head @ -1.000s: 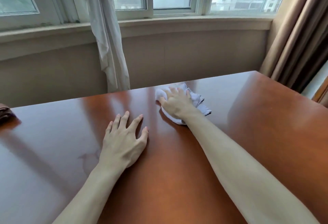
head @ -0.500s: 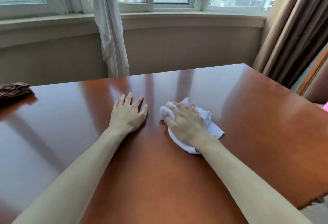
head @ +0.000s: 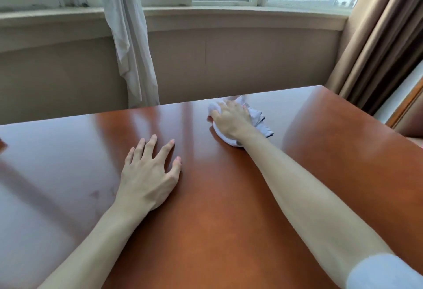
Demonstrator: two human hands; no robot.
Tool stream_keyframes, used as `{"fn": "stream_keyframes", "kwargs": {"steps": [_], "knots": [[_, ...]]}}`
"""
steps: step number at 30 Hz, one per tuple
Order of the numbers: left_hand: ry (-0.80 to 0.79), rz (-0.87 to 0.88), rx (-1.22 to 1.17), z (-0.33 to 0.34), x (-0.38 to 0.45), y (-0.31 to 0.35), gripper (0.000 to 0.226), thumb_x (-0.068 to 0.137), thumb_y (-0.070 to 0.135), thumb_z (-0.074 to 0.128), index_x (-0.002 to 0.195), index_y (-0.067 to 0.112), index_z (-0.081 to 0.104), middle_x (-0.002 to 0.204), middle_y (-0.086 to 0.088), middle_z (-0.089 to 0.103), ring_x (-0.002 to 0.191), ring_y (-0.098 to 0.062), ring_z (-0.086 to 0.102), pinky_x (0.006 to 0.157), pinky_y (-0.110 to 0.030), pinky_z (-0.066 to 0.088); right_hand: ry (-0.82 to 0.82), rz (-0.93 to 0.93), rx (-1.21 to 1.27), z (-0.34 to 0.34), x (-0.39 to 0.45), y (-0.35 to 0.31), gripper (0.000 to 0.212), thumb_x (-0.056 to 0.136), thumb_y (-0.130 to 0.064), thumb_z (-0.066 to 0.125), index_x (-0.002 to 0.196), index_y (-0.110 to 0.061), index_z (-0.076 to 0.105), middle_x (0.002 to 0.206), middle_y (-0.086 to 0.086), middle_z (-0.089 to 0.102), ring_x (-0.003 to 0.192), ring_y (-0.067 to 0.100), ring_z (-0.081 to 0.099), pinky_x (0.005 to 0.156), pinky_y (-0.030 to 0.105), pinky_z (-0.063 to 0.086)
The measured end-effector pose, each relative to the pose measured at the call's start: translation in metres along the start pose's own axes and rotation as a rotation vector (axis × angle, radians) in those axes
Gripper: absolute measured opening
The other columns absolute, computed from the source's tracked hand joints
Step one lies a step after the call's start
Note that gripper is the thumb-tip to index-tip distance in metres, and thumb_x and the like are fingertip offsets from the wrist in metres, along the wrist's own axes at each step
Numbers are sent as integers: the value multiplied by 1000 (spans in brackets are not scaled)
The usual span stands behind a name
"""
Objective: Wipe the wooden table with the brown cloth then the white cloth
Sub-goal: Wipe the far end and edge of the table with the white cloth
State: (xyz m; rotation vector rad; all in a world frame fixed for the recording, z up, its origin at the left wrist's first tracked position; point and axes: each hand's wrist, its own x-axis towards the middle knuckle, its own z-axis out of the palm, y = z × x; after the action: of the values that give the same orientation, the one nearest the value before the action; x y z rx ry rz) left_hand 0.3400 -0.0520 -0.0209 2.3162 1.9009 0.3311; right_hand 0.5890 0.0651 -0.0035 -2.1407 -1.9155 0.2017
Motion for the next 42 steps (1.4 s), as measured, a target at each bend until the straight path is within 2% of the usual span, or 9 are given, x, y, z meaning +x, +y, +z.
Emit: {"fn": "stream_keyframes", "kwargs": {"steps": [6,12,19,23,27,31,37,40,42], "knots": [[-19,42,124,-9,1,7,58,98,54,30,152,34,36,163,-11,24,151,-34,15,124,-49,10,-78,-146,0,-9,-196,-8,82,84,-56,4,156,-28,31,163,-8,29,153,20,17,125,49,9],[-48,176,143,-43,-34,52,51,99,43,40,147,29,46,154,-11,38,141,-32,35,111,-46,34,-67,-208,37,-29,-375,4,73,86,-50,11,157,-41,28,164,-24,18,155,5,5,125,31,-9],[-125,277,64,-25,-125,70,62,97,63,27,156,44,18,166,-4,15,153,-28,12,122,-52,16,67,122,-4,-35,-293,25,78,83,-58,15,150,-29,44,155,-6,42,146,23,31,123,49,15],[-114,260,43,-8,-148,57,80,81,71,1,157,48,12,168,4,8,155,-21,3,125,-46,5,35,-162,26,-23,-377,-18,69,85,-52,26,149,-33,44,156,-14,40,150,15,25,127,42,6],[-54,249,-2,-5,-147,57,74,84,66,9,156,48,18,168,6,11,155,-18,5,125,-44,3,128,-36,96,-39,-411,29,66,81,-54,31,143,-42,51,151,-24,44,144,3,31,127,34,9],[-45,255,11,-3,-147,58,73,86,65,10,156,47,19,168,5,12,155,-19,6,125,-44,5,172,240,-15,-54,-361,57,77,76,-59,20,142,-33,50,148,-16,48,141,18,38,122,51,19],[-49,258,9,-1,-148,56,74,85,66,8,156,47,17,168,4,11,155,-19,4,125,-43,3,51,-131,50,-36,-393,12,75,78,-61,24,147,-41,44,156,-17,38,149,13,26,126,43,7],[-54,262,4,-2,-147,56,67,92,64,16,156,46,18,168,4,10,155,-19,4,125,-43,3,74,139,10,-49,-346,45,63,84,-62,30,144,-46,46,156,-11,39,149,21,26,124,52,6],[-54,259,8,-2,-148,56,63,96,63,20,156,46,18,168,4,10,155,-19,4,125,-43,3,90,147,-35,-44,-342,36,57,88,-59,33,141,-46,45,153,-12,39,148,25,27,123,57,6]]}}
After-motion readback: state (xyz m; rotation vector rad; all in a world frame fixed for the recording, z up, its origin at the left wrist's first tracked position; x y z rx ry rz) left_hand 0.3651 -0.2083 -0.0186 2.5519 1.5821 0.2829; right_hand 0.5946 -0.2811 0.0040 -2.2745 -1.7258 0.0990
